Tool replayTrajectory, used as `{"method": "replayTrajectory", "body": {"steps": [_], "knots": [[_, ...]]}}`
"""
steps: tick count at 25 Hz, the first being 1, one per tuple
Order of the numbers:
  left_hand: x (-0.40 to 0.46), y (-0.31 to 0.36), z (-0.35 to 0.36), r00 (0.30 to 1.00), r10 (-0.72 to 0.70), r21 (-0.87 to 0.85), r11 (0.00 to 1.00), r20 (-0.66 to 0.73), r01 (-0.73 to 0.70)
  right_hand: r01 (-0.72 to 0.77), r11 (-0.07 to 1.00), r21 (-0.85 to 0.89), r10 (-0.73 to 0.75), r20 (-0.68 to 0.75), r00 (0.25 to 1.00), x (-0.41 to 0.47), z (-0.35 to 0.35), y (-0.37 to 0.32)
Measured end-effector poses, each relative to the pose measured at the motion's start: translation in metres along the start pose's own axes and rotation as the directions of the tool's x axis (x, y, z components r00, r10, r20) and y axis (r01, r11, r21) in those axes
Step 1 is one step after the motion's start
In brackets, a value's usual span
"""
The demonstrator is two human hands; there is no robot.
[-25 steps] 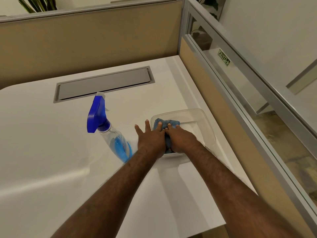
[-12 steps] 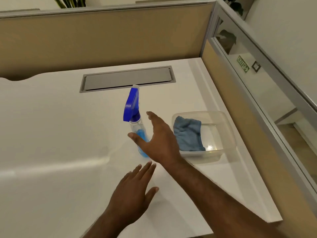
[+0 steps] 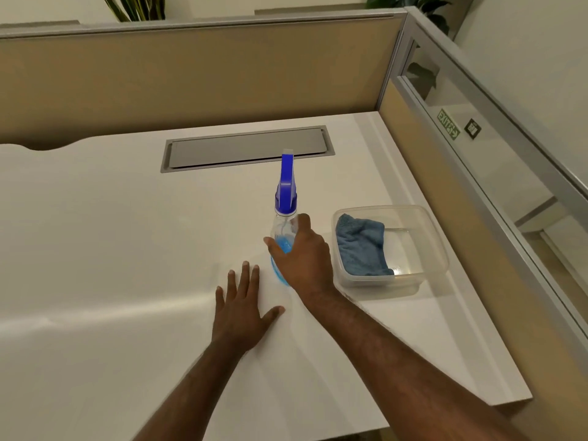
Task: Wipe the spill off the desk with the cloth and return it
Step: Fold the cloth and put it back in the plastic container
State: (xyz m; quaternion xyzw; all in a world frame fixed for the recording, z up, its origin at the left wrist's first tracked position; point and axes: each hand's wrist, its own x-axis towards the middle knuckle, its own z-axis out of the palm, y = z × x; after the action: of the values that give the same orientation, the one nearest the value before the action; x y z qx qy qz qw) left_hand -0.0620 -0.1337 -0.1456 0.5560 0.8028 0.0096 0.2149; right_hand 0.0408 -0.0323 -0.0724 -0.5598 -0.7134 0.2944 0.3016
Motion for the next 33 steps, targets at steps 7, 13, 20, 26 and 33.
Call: {"method": "replayTrajectory", "body": {"steps": [7, 13, 20, 26, 33], "knots": [[0.016, -0.006, 0.009, 1.000, 0.021, 0.030, 0.999, -0.020, -0.021, 0.028, 0.994, -0.105, -0.026, 0.017, 1.000, -0.004, -0.017, 0.006], [0.015, -0.010, 0.017, 0.993, 0.040, -0.024, 0.999, -0.115, -0.043, 0.065, 0.998, 0.022, -0.056, -0.298, 0.953, 0.024, -0.119, -0.002], [0.015, -0.010, 0.019, 0.990, 0.036, -0.049, 0.998, -0.139, -0.044, -0.048, 0.998, -0.041, 0.022, -0.482, 0.876, 0.046, -0.193, 0.062], [0.016, -0.010, 0.020, 0.991, 0.029, -0.048, 0.998, -0.132, -0.036, -0.158, 0.987, -0.034, 0.127, -0.440, 0.889, 0.038, -0.170, 0.113], [0.015, -0.009, 0.019, 0.991, 0.033, -0.043, 0.998, -0.133, -0.039, -0.192, 0.976, -0.105, 0.136, -0.393, 0.909, 0.034, -0.149, 0.130]]}}
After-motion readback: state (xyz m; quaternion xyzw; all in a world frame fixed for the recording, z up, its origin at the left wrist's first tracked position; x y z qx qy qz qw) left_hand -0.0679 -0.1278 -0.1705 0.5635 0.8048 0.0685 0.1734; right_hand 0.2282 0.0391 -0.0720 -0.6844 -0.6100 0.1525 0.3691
